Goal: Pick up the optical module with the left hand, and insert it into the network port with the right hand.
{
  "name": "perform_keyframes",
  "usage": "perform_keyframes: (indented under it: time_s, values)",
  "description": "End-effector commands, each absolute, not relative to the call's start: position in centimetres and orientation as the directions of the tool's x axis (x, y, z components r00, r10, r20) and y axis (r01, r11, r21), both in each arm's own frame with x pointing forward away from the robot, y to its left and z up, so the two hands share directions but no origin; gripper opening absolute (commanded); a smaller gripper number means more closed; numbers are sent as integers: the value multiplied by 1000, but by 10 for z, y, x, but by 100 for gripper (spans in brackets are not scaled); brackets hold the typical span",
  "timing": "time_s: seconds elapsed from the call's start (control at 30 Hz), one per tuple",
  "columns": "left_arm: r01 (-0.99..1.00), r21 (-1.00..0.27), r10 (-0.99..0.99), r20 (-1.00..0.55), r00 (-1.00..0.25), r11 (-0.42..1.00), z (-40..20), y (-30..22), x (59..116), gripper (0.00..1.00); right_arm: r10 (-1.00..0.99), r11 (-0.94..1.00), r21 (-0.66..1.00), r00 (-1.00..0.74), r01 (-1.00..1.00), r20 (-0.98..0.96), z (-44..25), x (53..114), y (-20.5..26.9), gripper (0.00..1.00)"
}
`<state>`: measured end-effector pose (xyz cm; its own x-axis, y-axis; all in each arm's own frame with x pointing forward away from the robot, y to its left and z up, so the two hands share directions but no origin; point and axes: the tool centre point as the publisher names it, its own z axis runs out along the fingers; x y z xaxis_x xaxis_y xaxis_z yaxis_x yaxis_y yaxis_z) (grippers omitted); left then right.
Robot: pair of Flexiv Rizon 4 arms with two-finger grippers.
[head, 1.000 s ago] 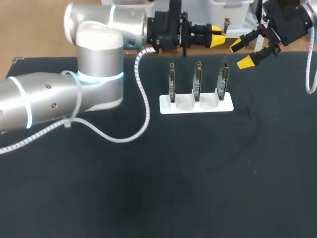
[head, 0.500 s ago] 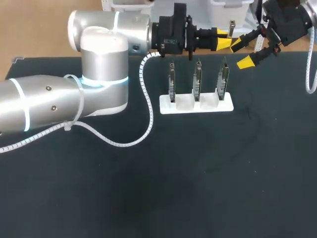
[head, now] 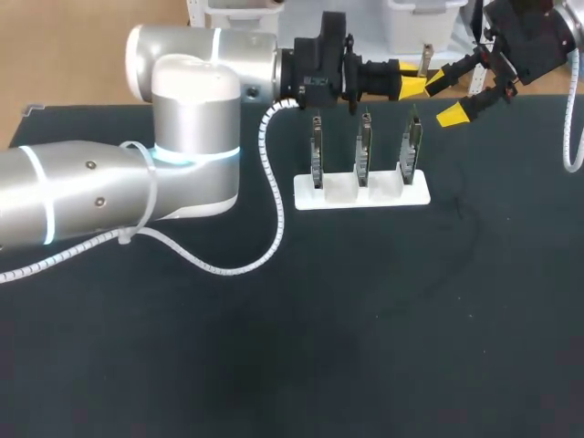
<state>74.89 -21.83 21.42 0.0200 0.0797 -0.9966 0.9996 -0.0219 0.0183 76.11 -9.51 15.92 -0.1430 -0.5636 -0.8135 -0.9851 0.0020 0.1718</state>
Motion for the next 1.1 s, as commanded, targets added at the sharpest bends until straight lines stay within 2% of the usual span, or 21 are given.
perform_keyframes:
  time_s: [0.03,1.1]
  values:
    - [999,15,74,-997,18,-37,213,-223,757,0,-564,5,170,-144,-985,-813,160,760,-95,100]
    - [997,-68,89,-994,-65,-32,186,-233,764,0,-564,5,170,-144,-985,-813,160,760,-95,100]
